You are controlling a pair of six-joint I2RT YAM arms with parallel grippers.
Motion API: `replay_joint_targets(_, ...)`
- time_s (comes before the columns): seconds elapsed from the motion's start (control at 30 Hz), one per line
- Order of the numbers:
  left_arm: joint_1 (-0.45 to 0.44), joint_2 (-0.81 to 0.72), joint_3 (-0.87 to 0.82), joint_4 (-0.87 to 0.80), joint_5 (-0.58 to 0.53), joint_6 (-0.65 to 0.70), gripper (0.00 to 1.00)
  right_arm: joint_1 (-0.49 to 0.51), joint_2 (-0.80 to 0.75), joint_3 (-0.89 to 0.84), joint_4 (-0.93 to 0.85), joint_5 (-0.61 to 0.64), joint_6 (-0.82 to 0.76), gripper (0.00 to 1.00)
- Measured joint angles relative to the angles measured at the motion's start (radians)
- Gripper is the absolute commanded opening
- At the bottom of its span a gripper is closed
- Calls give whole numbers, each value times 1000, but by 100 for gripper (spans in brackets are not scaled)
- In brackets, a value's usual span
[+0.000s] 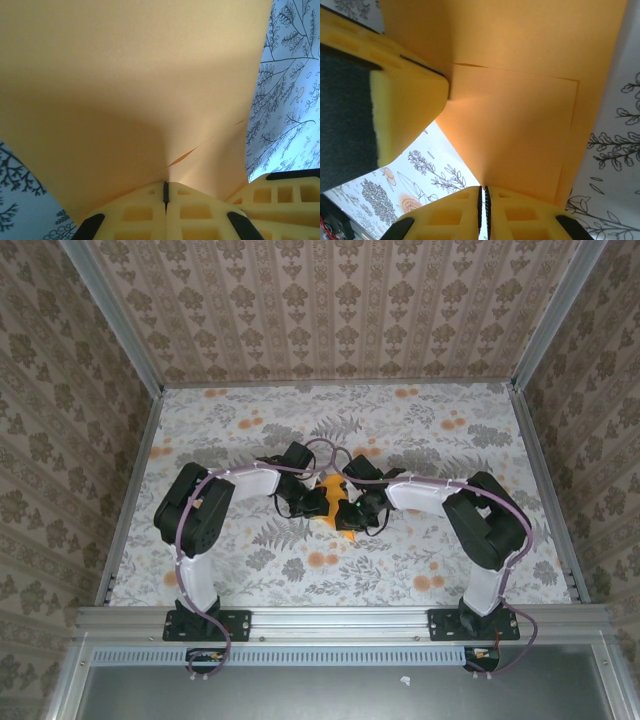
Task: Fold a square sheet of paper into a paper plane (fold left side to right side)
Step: Third fold the triangle at the center of the table.
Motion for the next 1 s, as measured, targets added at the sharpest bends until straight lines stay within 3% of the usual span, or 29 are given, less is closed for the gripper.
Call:
replay_joint_targets(0.6,0,5,10,-16,-3,1,5,0,19,15,-68,19,-11,12)
replay_joint_targets(1.0,0,5,12,-18,-5,16,5,-7,-76,-82,-158,38,-54,10)
